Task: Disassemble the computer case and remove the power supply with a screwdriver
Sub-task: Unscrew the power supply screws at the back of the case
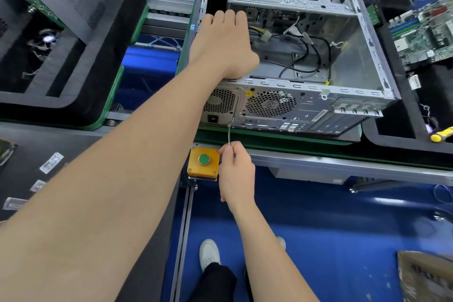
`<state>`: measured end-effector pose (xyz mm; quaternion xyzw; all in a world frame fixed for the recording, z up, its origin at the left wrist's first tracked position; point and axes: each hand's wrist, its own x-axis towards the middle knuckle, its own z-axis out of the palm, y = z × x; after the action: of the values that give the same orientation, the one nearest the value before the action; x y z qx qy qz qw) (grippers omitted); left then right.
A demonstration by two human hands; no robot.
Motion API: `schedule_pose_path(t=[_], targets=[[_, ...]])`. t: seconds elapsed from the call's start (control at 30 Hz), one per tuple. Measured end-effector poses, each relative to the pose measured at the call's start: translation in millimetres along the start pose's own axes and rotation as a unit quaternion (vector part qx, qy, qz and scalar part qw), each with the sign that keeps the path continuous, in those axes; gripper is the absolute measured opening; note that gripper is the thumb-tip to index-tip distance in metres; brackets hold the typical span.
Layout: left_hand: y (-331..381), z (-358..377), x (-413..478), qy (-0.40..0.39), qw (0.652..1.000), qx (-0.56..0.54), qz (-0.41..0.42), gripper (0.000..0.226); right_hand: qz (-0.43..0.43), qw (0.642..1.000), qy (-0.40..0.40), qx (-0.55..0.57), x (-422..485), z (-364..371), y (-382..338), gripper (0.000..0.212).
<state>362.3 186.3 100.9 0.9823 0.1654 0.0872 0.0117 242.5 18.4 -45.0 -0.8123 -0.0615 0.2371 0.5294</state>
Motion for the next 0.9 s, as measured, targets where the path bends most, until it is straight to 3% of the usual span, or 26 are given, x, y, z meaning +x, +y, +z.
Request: schedule_pose_path(t=[0.13, 0.2, 0.33, 0.4, 0.47, 0.6, 0.73, 0.8, 0.87, 0.9], targets=[[-1, 0, 0, 0.002, 1.0, 0.001, 0.003, 0.053, -0.057, 0.965, 0.107, -0.232, -2, 16, 4, 0.021], [-1, 0, 0, 0.0, 1.0, 0.002, 0.003, 0.054, -0.065, 0.95, 0.138, -0.273, -5, 20, 4, 0.02], [-1, -2, 0, -0.003, 1.0, -0.001, 0.004, 0.055, -0.031, 0.99, 0.1, -0.099, -2, 16, 2, 0.027], [-1, -3, 0, -0.003, 1.0, -0.006, 0.004, 0.054, 0.06, 0.996, 0.056, 0.029, 3, 7, -1, 0.029], [-1, -3, 0, -0.002, 1.0, -0.009, 0.004, 0.053, 0.146, 0.976, -0.01, 0.16, 6, -4, -3, 0.031], [-1, -3, 0, -0.001, 1.0, -0.009, 0.005, 0.052, 0.159, 0.907, -0.145, 0.363, 10, -22, 5, 0.029], [0, -3, 1, 0.0, 1.0, -0.005, 0.003, 0.052, 0.185, 0.823, -0.249, 0.476, 12, -27, 8, 0.02], [-1, -2, 1, 0.001, 1.0, -0.004, 0.004, 0.051, 0.209, 0.736, -0.3, 0.57, 10, -24, 9, 0.021], [-1, -1, 0, 0.001, 1.0, -0.003, 0.004, 0.051, 0.232, 0.63, -0.313, 0.672, 7, -19, 9, 0.025], [-1, -1, 1, 0.001, 1.0, -0.003, 0.004, 0.051, 0.233, 0.595, -0.31, 0.704, 6, -16, 10, 0.025]])
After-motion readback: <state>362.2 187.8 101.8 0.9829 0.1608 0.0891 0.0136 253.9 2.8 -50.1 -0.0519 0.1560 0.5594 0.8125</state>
